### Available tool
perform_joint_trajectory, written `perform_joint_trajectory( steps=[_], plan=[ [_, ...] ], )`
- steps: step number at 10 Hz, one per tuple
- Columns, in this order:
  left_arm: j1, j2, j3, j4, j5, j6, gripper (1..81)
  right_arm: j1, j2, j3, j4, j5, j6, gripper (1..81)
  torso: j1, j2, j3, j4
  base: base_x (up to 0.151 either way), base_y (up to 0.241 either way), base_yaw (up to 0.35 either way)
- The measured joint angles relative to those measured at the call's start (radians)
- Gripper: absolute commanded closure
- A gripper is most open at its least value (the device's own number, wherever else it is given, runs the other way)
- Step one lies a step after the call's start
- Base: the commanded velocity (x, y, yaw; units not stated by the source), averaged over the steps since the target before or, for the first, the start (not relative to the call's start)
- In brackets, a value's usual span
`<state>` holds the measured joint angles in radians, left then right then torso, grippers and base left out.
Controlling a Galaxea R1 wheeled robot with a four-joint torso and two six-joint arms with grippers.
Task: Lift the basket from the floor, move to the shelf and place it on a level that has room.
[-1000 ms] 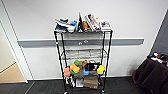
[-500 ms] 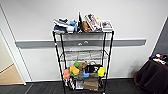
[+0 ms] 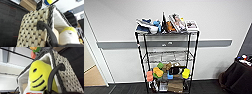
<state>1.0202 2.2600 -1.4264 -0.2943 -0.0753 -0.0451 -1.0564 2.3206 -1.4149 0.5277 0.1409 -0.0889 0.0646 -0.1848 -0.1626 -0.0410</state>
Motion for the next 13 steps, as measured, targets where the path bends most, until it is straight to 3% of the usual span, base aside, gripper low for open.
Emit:
perform_joint_trajectory(
  steps=[7, 13],
  plan=[
    [0.054, 0.000, 0.015, 0.018, -0.054, 0.005, 81.1, -0.038, -0.008, 0.013, -0.016, 0.018, -0.001, 81.1, -0.001, 0.000, 0.000, 0.000, 0.083, 0.000, 0.000],
    [0.065, 0.011, 0.018, 0.021, -0.055, 0.007, 81.1, -0.057, -0.015, 0.013, -0.017, 0.020, 0.000, 81.1, -0.001, -0.001, 0.000, 0.000, 0.115, 0.000, 0.000]
  ],
)
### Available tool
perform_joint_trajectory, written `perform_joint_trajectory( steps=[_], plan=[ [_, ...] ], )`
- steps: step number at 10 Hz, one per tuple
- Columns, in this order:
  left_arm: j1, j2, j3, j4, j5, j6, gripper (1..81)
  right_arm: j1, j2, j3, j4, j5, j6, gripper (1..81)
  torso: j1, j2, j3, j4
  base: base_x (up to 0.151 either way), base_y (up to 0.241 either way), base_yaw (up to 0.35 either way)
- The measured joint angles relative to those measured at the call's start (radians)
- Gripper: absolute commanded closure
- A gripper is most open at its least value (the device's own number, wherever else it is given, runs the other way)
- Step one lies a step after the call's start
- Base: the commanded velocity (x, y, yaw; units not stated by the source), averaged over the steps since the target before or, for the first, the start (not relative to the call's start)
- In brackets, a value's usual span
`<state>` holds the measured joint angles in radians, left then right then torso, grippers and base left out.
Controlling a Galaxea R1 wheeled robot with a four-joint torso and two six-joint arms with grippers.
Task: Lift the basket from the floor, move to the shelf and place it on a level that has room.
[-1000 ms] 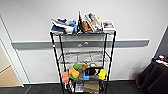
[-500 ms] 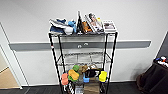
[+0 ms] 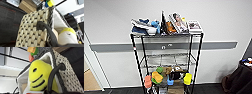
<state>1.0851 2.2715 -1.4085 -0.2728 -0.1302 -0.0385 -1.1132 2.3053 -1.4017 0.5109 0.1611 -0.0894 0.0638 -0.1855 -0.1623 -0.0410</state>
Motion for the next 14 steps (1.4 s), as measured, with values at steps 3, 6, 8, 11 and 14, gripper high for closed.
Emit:
perform_joint_trajectory(
  steps=[3, 6, 8, 11, 14],
  plan=[
    [0.000, 0.000, 0.000, 0.000, -0.001, 0.000, 81.1, 0.000, -0.001, 0.000, 0.000, -0.001, 0.000, 81.1, 0.000, 0.000, 0.000, 0.000, 0.132, 0.000, 0.000],
    [0.000, 0.003, 0.000, 0.000, -0.003, 0.000, 81.1, 0.000, -0.001, 0.000, 0.000, 0.000, 0.000, 81.1, 0.000, 0.000, 0.000, 0.000, 0.132, 0.000, 0.000],
    [0.000, 0.003, 0.000, 0.000, -0.002, 0.000, 81.1, 0.000, -0.001, 0.000, 0.000, 0.000, 0.000, 81.1, 0.000, 0.000, 0.000, 0.000, 0.132, 0.000, 0.000],
    [0.000, 0.003, 0.000, 0.000, -0.003, 0.000, 81.1, -0.001, -0.001, 0.000, 0.000, 0.000, 0.000, 81.1, 0.000, 0.000, 0.000, 0.000, 0.131, 0.000, 0.000],
    [0.000, 0.003, 0.000, 0.000, -0.003, 0.000, 81.1, -0.003, -0.001, 0.000, 0.000, 0.000, 0.000, 81.1, 0.000, 0.000, 0.000, 0.000, 0.120, 0.000, 0.000]
  ],
)
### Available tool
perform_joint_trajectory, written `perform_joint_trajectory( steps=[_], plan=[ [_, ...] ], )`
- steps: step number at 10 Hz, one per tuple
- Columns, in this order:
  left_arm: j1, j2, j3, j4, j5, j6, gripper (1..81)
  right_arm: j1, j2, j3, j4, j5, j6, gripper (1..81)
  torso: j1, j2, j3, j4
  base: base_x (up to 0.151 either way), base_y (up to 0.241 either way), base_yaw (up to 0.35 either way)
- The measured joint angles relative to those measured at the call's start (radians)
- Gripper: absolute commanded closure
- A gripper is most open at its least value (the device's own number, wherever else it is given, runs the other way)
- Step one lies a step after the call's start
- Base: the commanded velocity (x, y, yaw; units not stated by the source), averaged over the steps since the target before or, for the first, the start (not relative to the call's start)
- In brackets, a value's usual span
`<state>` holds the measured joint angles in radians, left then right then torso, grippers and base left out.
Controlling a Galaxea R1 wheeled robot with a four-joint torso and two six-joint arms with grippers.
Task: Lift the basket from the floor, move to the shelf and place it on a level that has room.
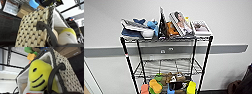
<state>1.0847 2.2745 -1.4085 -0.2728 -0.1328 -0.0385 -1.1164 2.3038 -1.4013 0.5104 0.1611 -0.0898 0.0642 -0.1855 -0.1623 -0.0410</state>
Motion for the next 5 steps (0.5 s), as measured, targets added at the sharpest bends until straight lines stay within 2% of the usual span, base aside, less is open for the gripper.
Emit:
perform_joint_trajectory(
  steps=[2, 5],
  plan=[
    [0.006, 0.000, 0.000, 0.002, -0.005, 0.000, 81.1, -0.004, -0.001, 0.000, -0.002, 0.002, 0.000, 81.1, 0.000, 0.000, 0.000, 0.000, 0.116, 0.000, 0.000],
    [0.062, 0.004, 0.000, 0.031, -0.064, 0.000, 81.1, -0.023, 0.000, 0.000, -0.029, 0.000, -0.001, 81.1, 0.000, 0.000, 0.000, 0.000, 0.116, 0.000, 0.000]
  ],
)
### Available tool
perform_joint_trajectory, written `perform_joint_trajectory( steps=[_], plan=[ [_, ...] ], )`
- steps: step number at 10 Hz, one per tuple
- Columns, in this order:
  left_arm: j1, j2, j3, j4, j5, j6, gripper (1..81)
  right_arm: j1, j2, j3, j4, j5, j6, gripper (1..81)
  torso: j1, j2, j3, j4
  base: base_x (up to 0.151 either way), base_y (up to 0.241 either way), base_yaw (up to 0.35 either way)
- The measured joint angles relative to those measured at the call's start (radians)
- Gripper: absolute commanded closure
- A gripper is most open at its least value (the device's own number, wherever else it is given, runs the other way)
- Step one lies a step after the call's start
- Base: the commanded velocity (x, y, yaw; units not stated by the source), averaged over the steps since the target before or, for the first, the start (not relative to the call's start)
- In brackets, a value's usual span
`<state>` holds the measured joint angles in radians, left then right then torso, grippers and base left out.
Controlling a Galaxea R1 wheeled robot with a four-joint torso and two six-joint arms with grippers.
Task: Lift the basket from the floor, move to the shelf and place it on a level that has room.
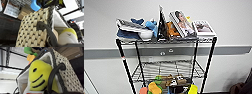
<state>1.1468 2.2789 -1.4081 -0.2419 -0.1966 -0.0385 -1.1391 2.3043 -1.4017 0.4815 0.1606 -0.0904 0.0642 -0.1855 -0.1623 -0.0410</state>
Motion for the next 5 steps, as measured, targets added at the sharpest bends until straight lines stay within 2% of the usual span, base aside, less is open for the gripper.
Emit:
perform_joint_trajectory(
  steps=[5],
  plan=[
    [0.000, 0.001, 0.000, 0.006, -0.011, 0.001, 81.1, -0.016, 0.008, 0.000, -0.008, 0.012, 0.000, 81.1, 0.000, 0.000, 0.000, 0.000, 0.113, 0.000, 0.000]
  ],
)
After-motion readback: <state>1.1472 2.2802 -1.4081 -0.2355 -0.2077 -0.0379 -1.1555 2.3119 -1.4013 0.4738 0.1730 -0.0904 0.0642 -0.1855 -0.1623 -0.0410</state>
